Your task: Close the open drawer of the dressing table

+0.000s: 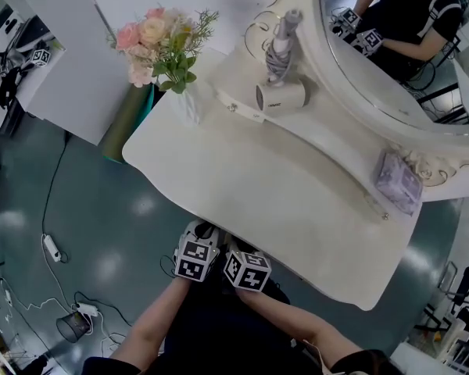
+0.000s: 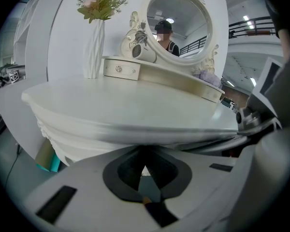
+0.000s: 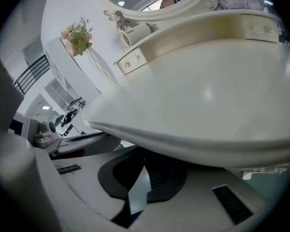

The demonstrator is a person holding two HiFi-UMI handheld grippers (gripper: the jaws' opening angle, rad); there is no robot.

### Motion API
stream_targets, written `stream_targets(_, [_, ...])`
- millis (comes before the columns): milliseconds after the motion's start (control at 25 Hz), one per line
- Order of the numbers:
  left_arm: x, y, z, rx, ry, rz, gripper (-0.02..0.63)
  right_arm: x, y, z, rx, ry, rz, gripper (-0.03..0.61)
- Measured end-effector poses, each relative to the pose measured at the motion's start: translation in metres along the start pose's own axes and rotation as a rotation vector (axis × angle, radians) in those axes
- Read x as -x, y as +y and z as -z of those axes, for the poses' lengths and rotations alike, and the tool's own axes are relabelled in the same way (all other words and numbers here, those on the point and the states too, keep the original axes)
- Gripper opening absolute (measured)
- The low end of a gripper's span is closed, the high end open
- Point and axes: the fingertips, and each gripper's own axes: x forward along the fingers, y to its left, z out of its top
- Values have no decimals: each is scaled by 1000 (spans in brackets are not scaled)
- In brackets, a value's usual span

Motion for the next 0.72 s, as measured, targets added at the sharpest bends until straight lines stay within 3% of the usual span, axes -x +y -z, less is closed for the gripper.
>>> stream_targets(240, [-1, 0, 0, -44, 16, 68, 14, 0, 11, 8, -81, -7, -13, 17])
stream_targets(520, [24, -6, 8, -172, 65, 200, 15, 21, 37, 15, -105, -108, 38, 17])
stream_targets(720, [61, 11, 12, -164, 30, 223, 15, 41, 62, 17, -115, -230, 36, 17])
